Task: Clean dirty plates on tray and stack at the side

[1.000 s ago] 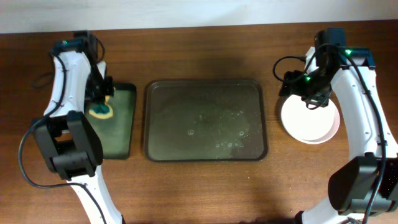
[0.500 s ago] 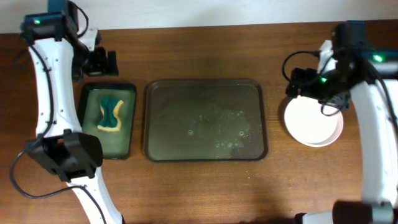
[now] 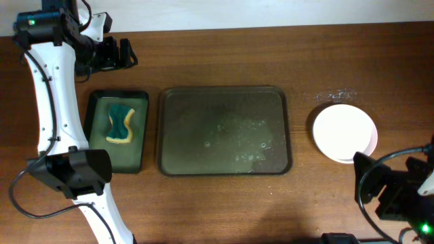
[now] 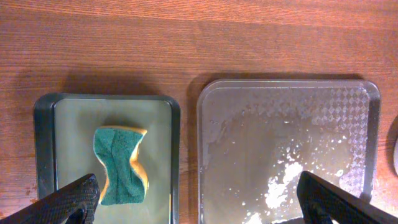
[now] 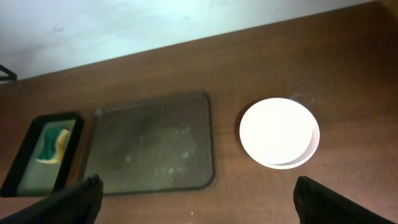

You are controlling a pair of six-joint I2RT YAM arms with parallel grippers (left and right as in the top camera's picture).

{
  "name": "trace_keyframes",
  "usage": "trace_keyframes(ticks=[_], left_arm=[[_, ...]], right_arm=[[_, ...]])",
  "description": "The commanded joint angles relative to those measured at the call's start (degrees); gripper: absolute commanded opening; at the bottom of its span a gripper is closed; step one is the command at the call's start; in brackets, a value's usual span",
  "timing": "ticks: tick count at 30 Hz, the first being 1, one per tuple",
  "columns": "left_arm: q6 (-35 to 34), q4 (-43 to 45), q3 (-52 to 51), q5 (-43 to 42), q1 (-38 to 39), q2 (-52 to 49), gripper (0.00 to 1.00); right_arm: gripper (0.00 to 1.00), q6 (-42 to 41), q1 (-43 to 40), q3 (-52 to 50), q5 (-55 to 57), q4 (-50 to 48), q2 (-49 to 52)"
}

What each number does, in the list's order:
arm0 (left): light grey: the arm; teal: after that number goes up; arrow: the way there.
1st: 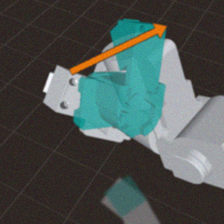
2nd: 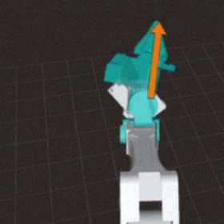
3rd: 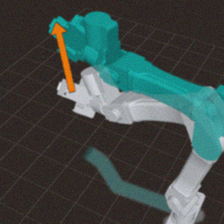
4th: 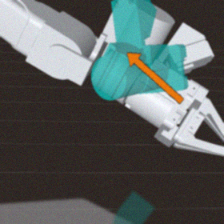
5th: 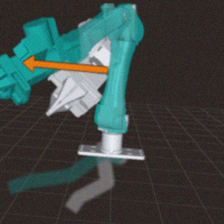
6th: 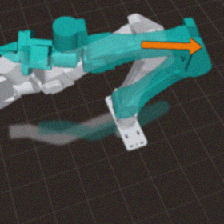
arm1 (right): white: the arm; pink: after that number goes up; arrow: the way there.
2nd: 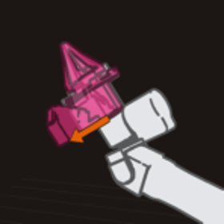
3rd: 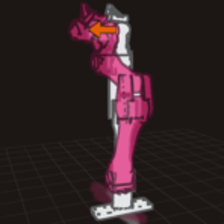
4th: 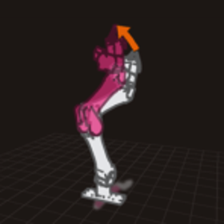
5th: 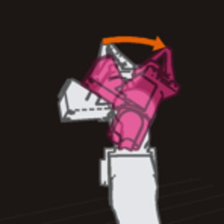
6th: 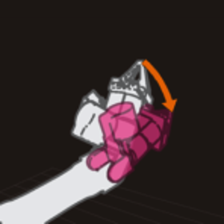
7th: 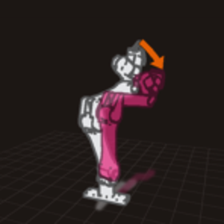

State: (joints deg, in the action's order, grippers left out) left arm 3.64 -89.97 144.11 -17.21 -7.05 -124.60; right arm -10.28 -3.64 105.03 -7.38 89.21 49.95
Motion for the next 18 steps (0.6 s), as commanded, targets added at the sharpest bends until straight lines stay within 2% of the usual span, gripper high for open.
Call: trace_keyframes(ticks=[1,3,5,9,12,15,18], left_arm=[[-0.2,0.0,0.7,-1.0,-0.1,1.0,1.00],[-0.1,0.0,0.7,-1.0,-0.1,1.0,1.00],[-0.2,0.0,0.7,-1.0,-0.1,1.0,1.00],[-0.2,0.0,0.7,-1.0,-0.1,1.0,1.00],[-0.2,0.0,0.7,-1.0,-0.1,1.0,0.99],[-0.1,0.0,0.7,-1.0,-0.1,1.0,1.00],[-0.2,0.0,0.7,-1.0,-0.1,1.0,0.99]], right_arm=[[0.99,1.2,0.2,-1.6,2.9,-2.3,-0.9],[0.98,7.5,0.3,-10.6,3.0,-13.3,-4.8],[0.98,11.9,0.3,-25.2,1.4,-28.6,-11.7],[0.98,12.0,0.3,-60.3,-5.1,-62.9,-28.2],[0.98,12.0,2.1,-82.8,-6.5,-83.5,-39.1],[0.98,12.0,4.1,-95.8,-6.2,-93.2,-45.6],[0.98,12.0,4.9,-102.1,-5.5,-95.6,-49.8]])
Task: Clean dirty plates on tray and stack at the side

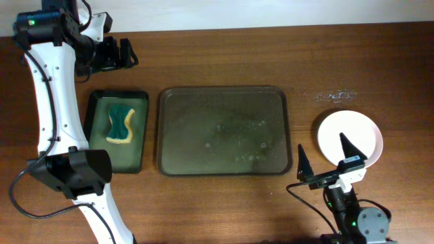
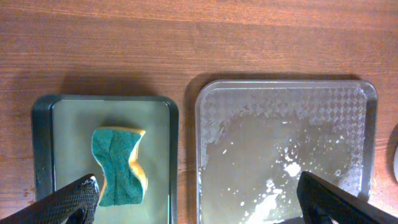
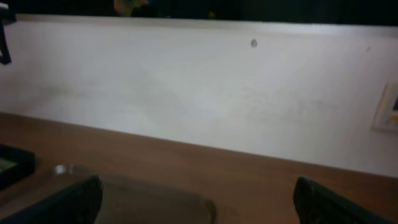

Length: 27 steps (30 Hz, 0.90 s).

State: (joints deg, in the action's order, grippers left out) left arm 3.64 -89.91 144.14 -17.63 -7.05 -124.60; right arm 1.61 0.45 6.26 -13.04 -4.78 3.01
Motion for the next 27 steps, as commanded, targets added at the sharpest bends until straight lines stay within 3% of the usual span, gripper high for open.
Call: trace_keyframes(ticks=[1,8,27], left_arm=[[-0.1,0.0,0.7,-0.6,-0.1,1.0,1.00],[-0.2,0.0,0.7,-0.6,-0.1,1.0,1.00],[-0.2,0.0,0.7,-0.6,0.1,1.0,0.99]], right_arm=[[0.98,0.1,0.8,-4.4,0.2,-1.9,-2.8],[0.98,0.1,0.8,-5.9,-0.2,8.2,-2.8],[0.99,0.1,0.8,-5.9,-0.3,8.0,-2.8]])
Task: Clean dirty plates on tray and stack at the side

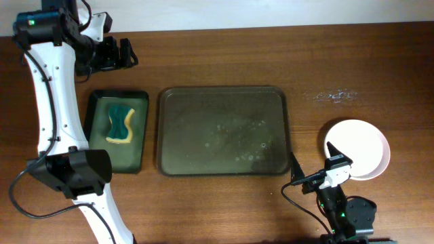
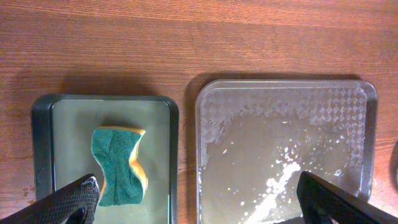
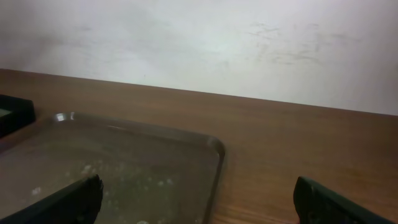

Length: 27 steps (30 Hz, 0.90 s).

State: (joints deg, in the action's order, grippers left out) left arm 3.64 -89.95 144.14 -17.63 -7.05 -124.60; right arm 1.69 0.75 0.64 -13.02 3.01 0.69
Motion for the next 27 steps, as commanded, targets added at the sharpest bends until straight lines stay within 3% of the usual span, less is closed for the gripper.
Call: trace_keyframes(ticks=[1,4,6,8,13,15,22,27], left_arm=[[-0.2,0.0,0.7,-0.6,0.2,1.4,0.99],[-0.1,0.1,-1.1,-0.4,0.9,7.8,1.00],[-0.1,2.7,-7.6,2.1,1.3,14.8,0.99],[1.3,19.2,-25.9,6.5,1.3,27.6,0.99],[5.0,61.1,-75.0,6.3,1.3,60.7,1.00],[9.7,70.2,-88.1,3.9,1.3,71.2,0.99],[20.7,85.1,-118.3,1.9,2.5,100.5,0.99],[24.6,93.2,-133.5,2.0,4.4,111.9,0.99]], right_arm=[[0.98,0.0,0.5,-0.3,-0.3,0.2,-0.5],[0.98,0.0,0.5,-0.3,-0.3,0.2,-0.5],[0.98,0.0,0.5,-0.3,-0.3,0.2,-0.5],[0.98,0.0,0.5,-0.3,-0.3,0.2,-0.5],[0.98,0.0,0.5,-0.3,-0.3,0.2,-0.5],[0.98,0.0,0.5,-0.3,-0.3,0.2,-0.5],[0.98,0.0,0.5,-0.3,-0.3,0.2,-0.5],[0.98,0.0,0.5,-0.3,-0.3,0.2,-0.5]])
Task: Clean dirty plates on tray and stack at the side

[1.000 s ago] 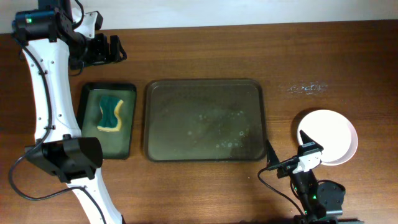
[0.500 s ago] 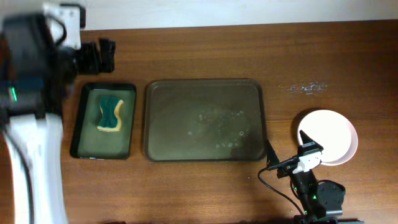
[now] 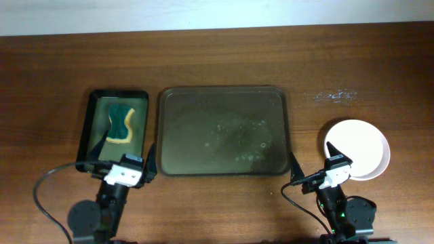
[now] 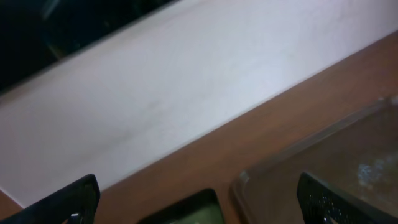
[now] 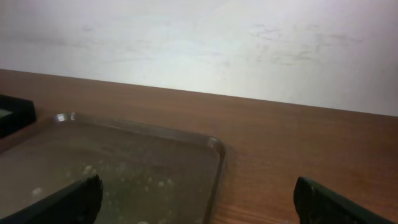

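The wet grey tray (image 3: 224, 102) lies mid-table with only water and foam flecks on it; no plate is on it. White plates (image 3: 357, 149) sit stacked on the wood at the right. My left gripper (image 3: 125, 161) rests low at the near edge in front of the sponge tray, open and empty. In the left wrist view the left gripper (image 4: 199, 211) faces the wall. My right gripper (image 3: 315, 161) rests low at the near edge between the tray's corner and the plates. It is open and empty, and the right gripper (image 5: 199, 208) looks across the tray (image 5: 124, 162).
A small black tray (image 3: 114, 157) at the left holds a green and yellow sponge (image 3: 121, 123) in water. Its corner shows as the black tray (image 4: 186, 208) in the left wrist view. A white wall runs behind the table. Water spots (image 3: 333, 96) mark the wood behind the plates.
My left arm stood tall at the far left corner, looking down on both trays. Now it is folded low at the near edge, facing the wall. The right arm and the plates have not moved.
The left arm was high at the far left, the right arm raised at the near right corner. Then the right arm lay low at the near edge, and the plates stood a little nearer and further right at each moment. Now the left arm is low too.
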You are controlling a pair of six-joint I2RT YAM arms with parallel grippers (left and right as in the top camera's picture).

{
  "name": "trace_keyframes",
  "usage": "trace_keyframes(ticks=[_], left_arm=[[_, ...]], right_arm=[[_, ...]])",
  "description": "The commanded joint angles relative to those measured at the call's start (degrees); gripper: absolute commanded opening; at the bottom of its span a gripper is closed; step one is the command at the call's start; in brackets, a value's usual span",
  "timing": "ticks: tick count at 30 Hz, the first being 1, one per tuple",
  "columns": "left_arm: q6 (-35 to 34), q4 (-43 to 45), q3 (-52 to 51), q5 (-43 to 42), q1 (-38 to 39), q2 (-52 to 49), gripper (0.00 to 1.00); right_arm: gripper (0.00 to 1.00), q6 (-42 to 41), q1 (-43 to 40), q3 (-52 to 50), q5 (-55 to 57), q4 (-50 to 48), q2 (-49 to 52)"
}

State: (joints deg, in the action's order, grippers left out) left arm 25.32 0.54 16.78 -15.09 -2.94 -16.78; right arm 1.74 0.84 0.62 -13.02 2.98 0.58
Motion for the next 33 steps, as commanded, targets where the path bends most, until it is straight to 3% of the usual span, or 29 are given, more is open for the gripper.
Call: trace_keyframes(ticks=[1,8,11,33], left_arm=[[3.5,3.1,-8.3,-0.5,0.3,5.8,0.99],[4.4,3.5,-16.2,4.7,0.3,12.4,1.00],[3.7,-4.5,-16.3,6.0,0.4,16.7,0.99],[3.5,-4.3,-16.3,5.9,0.5,16.5,1.00]], right_arm=[[0.98,-0.1,0.4,-0.3,-0.3,0.3,-0.4],[0.98,-0.1,0.4,-0.3,-0.3,0.3,-0.4],[0.98,-0.1,0.4,-0.3,-0.3,0.3,-0.4],[0.98,-0.1,0.4,-0.3,-0.3,0.3,-0.4]])
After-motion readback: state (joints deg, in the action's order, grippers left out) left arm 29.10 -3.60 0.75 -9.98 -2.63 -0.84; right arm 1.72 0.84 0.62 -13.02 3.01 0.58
